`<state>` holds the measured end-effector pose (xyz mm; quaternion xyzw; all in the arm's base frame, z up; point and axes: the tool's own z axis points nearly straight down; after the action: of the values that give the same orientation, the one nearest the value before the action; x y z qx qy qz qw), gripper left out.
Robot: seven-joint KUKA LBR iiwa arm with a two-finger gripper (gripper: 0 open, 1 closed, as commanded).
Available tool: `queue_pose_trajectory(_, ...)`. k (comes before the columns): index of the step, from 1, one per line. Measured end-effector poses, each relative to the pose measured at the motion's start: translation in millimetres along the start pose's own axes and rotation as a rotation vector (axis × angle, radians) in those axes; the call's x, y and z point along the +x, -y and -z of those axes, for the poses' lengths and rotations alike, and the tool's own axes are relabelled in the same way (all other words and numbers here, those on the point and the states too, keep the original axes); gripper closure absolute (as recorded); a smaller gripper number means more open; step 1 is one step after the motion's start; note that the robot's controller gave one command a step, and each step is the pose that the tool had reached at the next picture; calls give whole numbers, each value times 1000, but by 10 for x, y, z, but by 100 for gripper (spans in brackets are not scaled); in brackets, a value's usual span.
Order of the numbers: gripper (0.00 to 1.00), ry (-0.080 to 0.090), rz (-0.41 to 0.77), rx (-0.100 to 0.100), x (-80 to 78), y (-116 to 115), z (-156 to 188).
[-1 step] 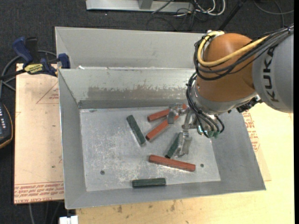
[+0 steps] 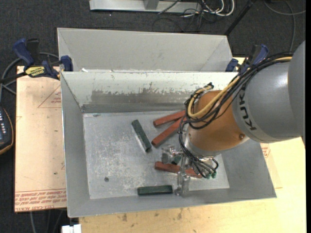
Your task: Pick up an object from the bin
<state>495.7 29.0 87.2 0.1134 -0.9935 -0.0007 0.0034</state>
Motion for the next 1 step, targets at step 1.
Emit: queue_pose_trajectory(1,0,11,226,3,-3,397,-167)
